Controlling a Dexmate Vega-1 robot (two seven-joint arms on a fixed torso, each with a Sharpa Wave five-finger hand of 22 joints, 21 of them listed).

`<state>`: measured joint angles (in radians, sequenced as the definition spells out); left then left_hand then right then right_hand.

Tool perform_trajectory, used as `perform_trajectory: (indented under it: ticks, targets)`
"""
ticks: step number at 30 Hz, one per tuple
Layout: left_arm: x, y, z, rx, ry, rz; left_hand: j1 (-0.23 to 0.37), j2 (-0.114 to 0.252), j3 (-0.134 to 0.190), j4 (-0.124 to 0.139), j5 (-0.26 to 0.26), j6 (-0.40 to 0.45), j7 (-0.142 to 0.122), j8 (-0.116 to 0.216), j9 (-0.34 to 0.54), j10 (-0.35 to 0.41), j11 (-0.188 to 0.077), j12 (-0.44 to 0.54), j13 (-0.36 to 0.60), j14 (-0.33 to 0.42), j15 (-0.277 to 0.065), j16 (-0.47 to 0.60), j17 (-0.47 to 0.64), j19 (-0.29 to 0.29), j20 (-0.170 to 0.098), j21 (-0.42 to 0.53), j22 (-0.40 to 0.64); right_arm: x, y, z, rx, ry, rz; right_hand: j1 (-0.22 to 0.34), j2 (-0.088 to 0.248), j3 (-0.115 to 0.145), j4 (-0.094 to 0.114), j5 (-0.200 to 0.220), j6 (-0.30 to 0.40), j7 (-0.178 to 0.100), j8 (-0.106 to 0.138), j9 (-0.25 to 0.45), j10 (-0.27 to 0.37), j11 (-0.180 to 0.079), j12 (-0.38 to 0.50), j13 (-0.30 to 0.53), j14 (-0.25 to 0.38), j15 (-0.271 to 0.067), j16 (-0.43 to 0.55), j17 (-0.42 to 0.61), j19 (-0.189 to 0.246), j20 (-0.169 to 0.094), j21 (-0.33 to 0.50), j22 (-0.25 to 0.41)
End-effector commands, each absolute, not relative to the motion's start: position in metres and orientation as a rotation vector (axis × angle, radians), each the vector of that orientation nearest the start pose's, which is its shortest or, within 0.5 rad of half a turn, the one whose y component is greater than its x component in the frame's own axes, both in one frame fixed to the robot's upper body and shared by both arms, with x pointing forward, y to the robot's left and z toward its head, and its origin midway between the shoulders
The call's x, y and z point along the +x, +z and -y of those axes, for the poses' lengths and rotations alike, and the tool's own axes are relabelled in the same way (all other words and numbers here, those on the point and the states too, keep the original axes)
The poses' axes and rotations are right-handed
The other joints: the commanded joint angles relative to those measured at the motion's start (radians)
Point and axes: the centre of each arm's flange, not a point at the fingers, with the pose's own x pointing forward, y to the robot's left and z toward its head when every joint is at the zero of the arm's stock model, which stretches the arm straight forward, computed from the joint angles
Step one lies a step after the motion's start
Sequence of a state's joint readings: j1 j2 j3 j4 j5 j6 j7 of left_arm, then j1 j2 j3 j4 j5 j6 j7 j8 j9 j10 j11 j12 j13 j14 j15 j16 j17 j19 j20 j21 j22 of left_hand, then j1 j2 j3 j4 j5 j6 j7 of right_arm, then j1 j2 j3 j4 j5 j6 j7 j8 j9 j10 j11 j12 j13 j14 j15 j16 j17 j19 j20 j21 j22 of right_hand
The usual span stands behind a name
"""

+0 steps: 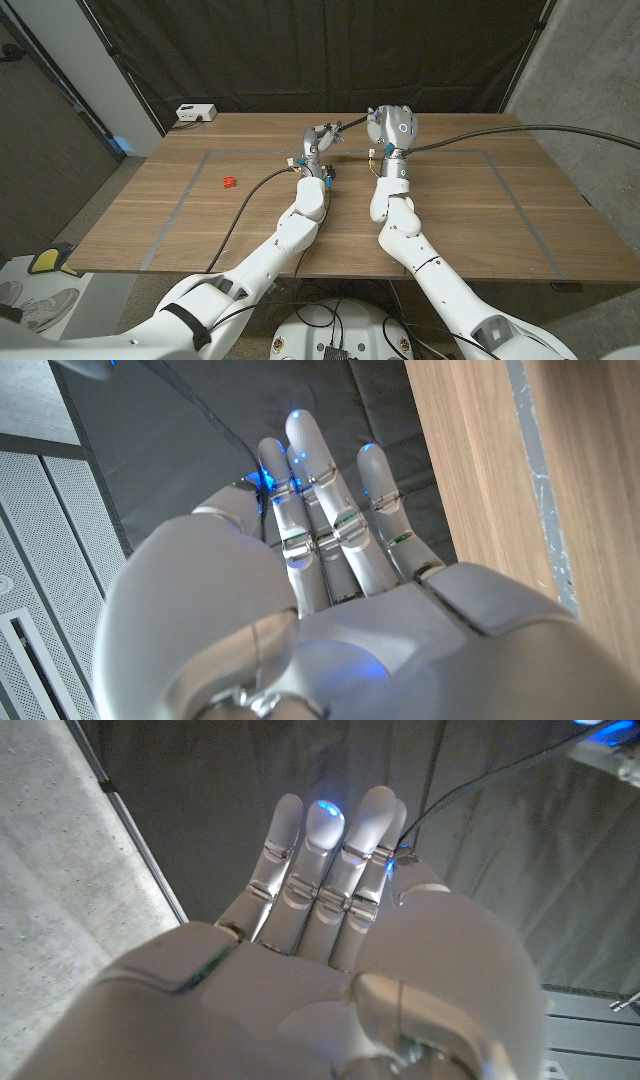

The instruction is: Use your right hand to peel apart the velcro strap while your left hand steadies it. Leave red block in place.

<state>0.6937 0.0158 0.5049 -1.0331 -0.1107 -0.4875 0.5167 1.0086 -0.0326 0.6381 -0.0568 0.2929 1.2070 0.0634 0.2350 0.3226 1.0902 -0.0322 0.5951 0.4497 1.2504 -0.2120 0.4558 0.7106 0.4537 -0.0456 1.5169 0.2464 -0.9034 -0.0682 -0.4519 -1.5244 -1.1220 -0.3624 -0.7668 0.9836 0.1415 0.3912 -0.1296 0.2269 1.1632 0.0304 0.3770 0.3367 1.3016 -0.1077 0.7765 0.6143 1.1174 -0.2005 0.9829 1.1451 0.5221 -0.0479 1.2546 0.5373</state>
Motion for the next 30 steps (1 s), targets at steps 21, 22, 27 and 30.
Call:
perform_trajectory:
  ticks: [21, 22, 27, 30]
  targets:
    - [0.635, -0.008, -0.085, 0.143, -0.010, 0.966, -0.429, -0.128, -0.462, 0.093, -0.015, -1.263, -0.160, -0.056, -0.129, -0.972, -0.013, -0.411, -0.232, -1.127, 0.231, -0.269, -0.416, -0.730, 0.254, -0.561, -0.063, 0.570, 0.016, 0.128, -1.029, -0.883, 0.897, 0.019, 0.003, 0.038, -0.012, 0.001, 0.019, 0.000, -0.029, 0.021, 0.015, 0.004, -0.009, 0.005, 0.023, -0.023, -0.026, 0.028, -0.021, -0.110, 0.046, -0.044]
    - [0.634, -0.008, -0.086, 0.142, -0.016, 0.974, -0.463, -0.123, -0.495, 0.109, -0.010, -1.310, -0.167, -0.055, -0.130, -1.047, 0.017, -0.413, -0.235, -1.188, 0.262, -0.270, -0.427, -0.774, 0.255, -0.594, -0.060, 0.570, 0.016, 0.128, -1.024, -0.885, 0.895, 0.019, 0.003, 0.039, -0.012, 0.000, 0.019, 0.000, -0.029, 0.022, 0.013, 0.004, -0.008, 0.009, 0.021, -0.023, -0.027, 0.028, -0.022, -0.111, 0.048, -0.045]
    - [0.632, -0.008, -0.090, 0.144, -0.084, 1.008, -0.520, -0.130, -0.553, 0.132, -0.002, -1.358, -0.158, -0.052, -0.131, -1.122, 0.040, -0.408, -0.239, -1.287, 0.302, -0.271, -0.441, -0.851, 0.257, -0.646, -0.056, 0.570, 0.016, 0.127, -1.034, -0.892, 0.894, 0.018, 0.002, 0.041, -0.012, -0.002, 0.021, 0.000, -0.037, 0.025, 0.013, 0.005, -0.009, 0.013, 0.024, -0.024, -0.035, 0.028, -0.028, -0.109, 0.059, -0.056]
    - [0.629, -0.009, -0.092, 0.153, -0.091, 1.009, -0.544, -0.134, -0.587, 0.140, 0.005, -1.403, -0.159, -0.057, -0.132, -1.180, 0.057, -0.411, -0.242, -1.343, 0.317, -0.272, -0.448, -0.900, 0.256, -0.678, -0.056, 0.569, 0.016, 0.127, -1.036, -0.888, 0.895, 0.017, 0.001, 0.043, -0.013, -0.003, 0.025, 0.000, -0.042, 0.025, 0.016, 0.004, -0.013, 0.009, 0.025, -0.024, -0.038, 0.030, -0.030, -0.109, 0.065, -0.063]
